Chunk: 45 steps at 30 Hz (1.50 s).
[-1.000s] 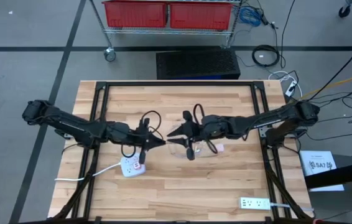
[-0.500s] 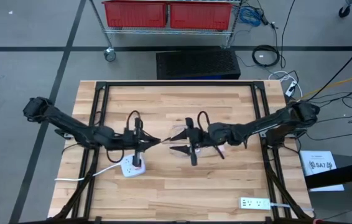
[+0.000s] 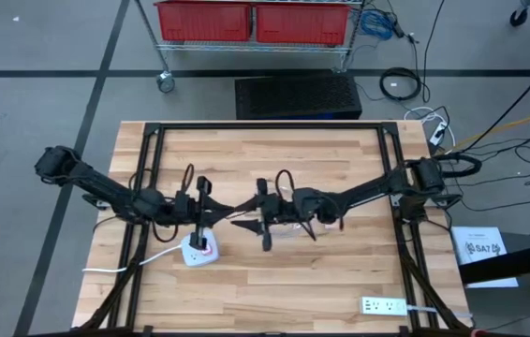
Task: Insert USB
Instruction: Insert the black charger cable into the red charger adapter on the left white outlet extension
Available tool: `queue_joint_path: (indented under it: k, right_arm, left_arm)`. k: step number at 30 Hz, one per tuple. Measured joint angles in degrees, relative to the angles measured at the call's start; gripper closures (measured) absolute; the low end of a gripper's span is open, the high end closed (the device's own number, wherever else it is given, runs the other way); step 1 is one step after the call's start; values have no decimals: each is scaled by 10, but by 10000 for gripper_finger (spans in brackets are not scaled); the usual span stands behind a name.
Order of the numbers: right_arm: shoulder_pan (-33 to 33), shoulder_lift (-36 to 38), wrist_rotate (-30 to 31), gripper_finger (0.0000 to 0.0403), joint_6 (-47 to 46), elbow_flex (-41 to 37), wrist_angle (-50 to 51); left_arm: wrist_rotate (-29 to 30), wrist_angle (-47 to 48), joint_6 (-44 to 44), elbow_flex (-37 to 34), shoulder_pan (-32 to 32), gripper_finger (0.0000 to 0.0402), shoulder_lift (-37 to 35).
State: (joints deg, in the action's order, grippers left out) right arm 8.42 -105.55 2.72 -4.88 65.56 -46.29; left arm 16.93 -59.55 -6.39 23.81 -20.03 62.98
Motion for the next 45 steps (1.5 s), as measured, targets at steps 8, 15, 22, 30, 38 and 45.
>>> queue_joint_path:
  k: [8,15,22,30,38,45]
  right_arm:
    - [-9,-28,-32,270,13,59,36]
    - [-7,-39,-11,367,27,73,55]
    - [3,-39,18,399,50,72,54]
    - [7,-38,34,401,54,72,50]
    - [7,-37,33,402,56,72,58]
    - [7,-31,31,403,53,72,88]
  left_arm:
    - [-2,-5,-2,0,0,381,3]
    - [-3,-15,-16,0,0,381,3]
    - [-8,-7,-11,0,0,381,3]
    - [-7,21,1,0,0,336,3]
    - [-12,35,-2,0,-6,311,-6]
    - [-23,107,-1,0,-15,304,-63]
